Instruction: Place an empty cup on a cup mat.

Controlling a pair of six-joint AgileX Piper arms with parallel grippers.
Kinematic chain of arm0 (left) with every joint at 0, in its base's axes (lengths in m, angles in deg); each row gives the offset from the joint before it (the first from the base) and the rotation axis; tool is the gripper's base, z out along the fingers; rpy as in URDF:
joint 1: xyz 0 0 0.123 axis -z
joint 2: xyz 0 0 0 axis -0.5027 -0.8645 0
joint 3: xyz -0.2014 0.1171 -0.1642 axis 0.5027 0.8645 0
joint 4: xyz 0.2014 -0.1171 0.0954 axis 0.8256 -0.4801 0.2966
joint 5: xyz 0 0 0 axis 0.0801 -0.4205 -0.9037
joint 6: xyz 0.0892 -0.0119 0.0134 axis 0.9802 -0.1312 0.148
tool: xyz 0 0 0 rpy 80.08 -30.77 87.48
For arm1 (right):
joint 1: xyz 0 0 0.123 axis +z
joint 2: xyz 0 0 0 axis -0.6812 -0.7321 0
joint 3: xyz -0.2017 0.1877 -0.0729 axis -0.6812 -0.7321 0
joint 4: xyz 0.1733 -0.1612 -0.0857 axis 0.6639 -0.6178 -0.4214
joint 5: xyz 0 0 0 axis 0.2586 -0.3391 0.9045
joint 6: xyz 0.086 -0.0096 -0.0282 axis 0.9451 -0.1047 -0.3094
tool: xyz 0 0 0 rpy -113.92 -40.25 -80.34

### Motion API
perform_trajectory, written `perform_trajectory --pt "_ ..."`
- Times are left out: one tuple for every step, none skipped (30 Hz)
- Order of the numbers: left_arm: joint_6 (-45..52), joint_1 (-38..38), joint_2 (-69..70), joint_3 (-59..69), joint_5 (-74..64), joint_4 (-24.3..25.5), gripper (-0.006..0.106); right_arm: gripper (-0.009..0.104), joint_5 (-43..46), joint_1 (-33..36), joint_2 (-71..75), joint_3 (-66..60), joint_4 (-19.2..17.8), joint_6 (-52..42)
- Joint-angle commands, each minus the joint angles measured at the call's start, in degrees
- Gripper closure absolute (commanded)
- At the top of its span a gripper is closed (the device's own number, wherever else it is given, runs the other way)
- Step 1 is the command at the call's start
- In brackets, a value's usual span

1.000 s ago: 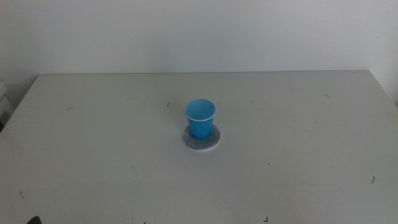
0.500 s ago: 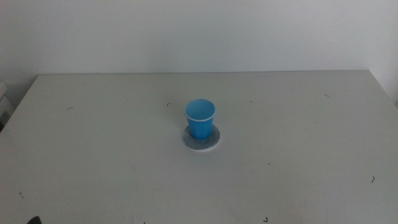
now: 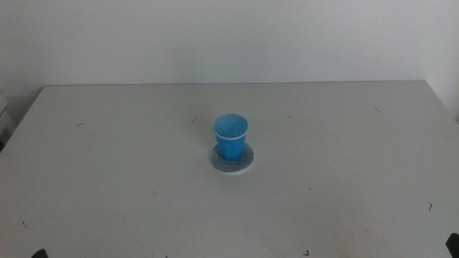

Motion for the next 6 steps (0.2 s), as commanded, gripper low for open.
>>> perform_trajectory --pt "-0.62 -0.06 0.17 -0.34 3.84 0.02 -0.005 0.009 4.22 -0.4 1.35 0.26 0.11 -0.72" --pt "-0.62 -0.06 0.17 -0.34 3.84 0.02 -0.005 0.009 4.53 -0.4 1.35 0.26 0.11 -0.72" --pt "-0.62 -0.06 0.17 -0.34 3.84 0.02 -0.005 0.009 4.86 -0.4 1.35 0.26 -0.01 -0.72" --pt "-0.62 -0.06 0.17 -0.34 3.84 0.02 -0.005 0.009 5.06 -0.4 1.35 0.26 -0.02 -0.72" --pt "-0.62 -0.06 0.17 -0.34 3.84 0.02 -0.005 0.009 5.11 -0.4 1.35 0.26 -0.02 -0.72" --pt "-0.62 -0.06 0.17 -0.34 3.84 0.02 -0.005 0.009 5.18 -0.4 1.35 0.26 -0.02 -0.72"
